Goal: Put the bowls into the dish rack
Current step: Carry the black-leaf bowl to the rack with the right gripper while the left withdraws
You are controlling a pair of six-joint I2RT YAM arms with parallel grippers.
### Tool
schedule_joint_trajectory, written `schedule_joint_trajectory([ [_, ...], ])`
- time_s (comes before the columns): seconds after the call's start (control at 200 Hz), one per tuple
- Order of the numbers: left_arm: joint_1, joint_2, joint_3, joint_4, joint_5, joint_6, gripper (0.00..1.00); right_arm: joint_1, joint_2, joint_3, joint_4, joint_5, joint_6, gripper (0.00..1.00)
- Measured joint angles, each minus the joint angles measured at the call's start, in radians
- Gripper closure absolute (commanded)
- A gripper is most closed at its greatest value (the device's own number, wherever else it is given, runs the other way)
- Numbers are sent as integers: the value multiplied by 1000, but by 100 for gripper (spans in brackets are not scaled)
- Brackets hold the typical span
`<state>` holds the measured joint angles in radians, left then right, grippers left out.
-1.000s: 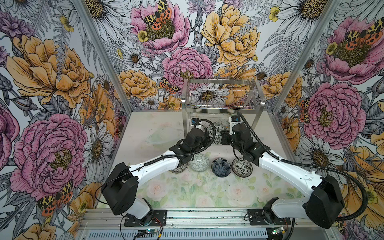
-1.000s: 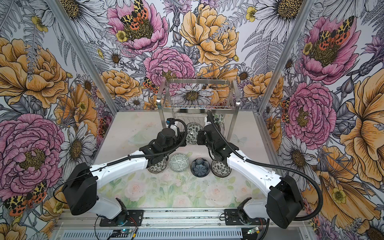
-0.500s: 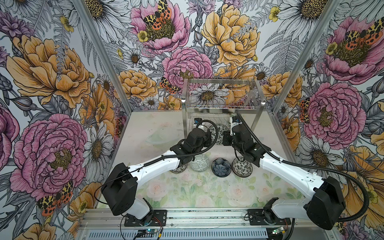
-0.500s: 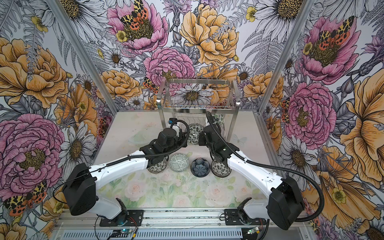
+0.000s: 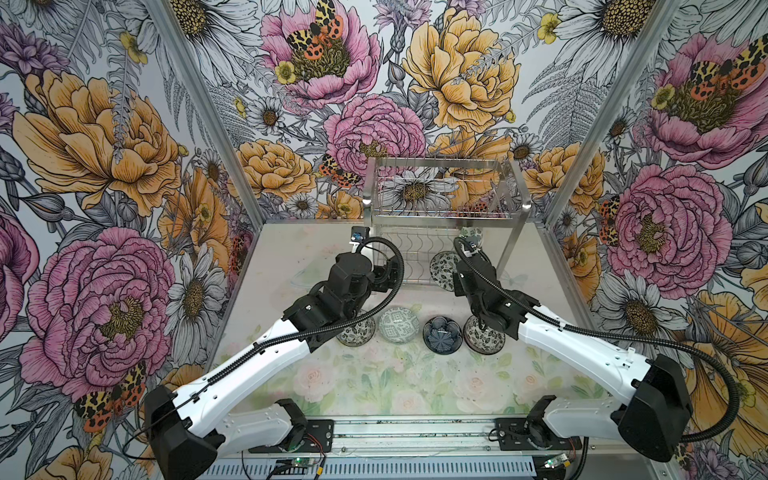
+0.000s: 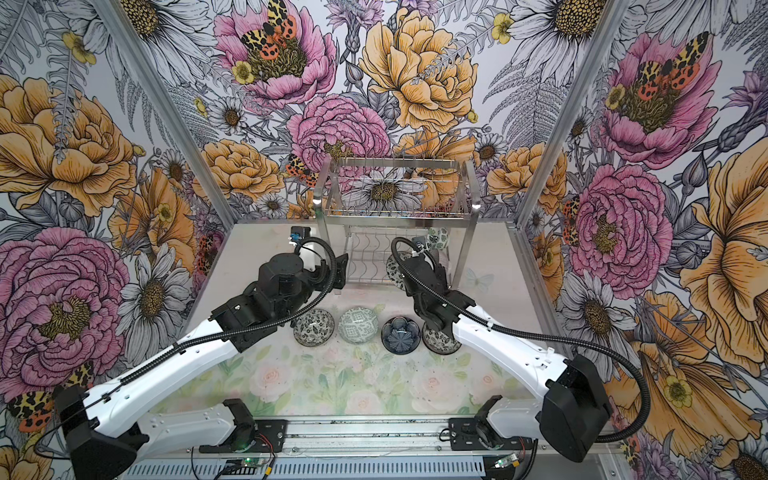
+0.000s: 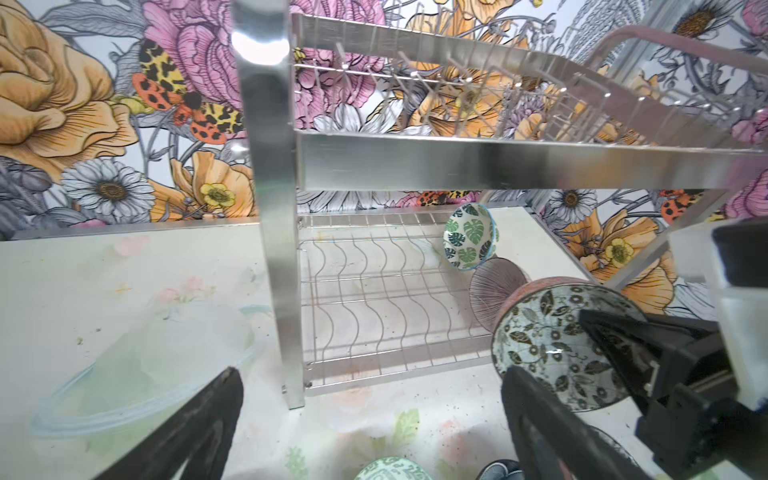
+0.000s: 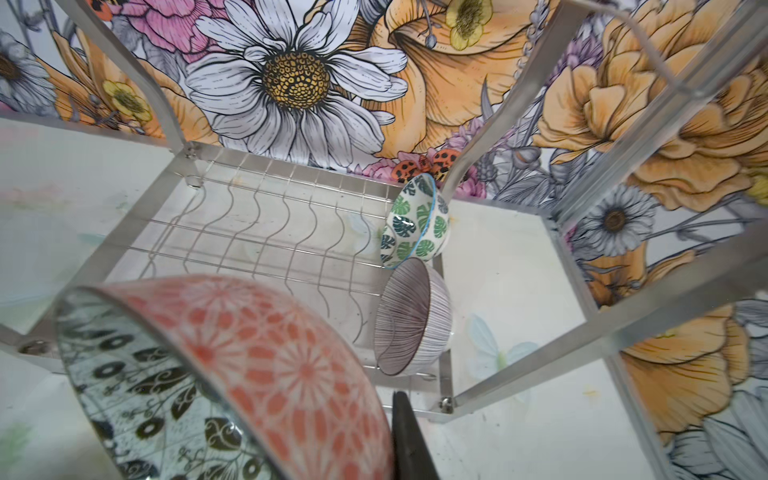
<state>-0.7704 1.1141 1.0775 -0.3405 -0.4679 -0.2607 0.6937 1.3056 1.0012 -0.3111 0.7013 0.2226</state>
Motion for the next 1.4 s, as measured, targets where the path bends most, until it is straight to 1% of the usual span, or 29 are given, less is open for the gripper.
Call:
schedule_joint_trajectory([
  [0.095,60,-40,-39,-37,4,0,1,16,44,18,2,82,-64,100],
  [0.195,117,-66,-73,-69,16,0,1,24,90,31,17,141,-124,100],
  [0.32,171,-80,-90,-100,39,0,1,28,130,32,53,182,-191,100],
  [0.5,220,-80,-90,-108,74,0,1,28,199,61,138,225,-297,100],
  [0.816,253,-37,-90,-104,115,15,2,27,363,141,335,246,-528,100],
  [0.981,278,-34,-90,-103,131,27,1,10,442,183,417,246,-634,100],
  [1.181,306,-34,-90,-97,147,29,1,-37,549,249,480,249,-739,100],
  [1.396,318,-34,-95,-96,154,30,2,-81,658,331,510,270,-808,100],
])
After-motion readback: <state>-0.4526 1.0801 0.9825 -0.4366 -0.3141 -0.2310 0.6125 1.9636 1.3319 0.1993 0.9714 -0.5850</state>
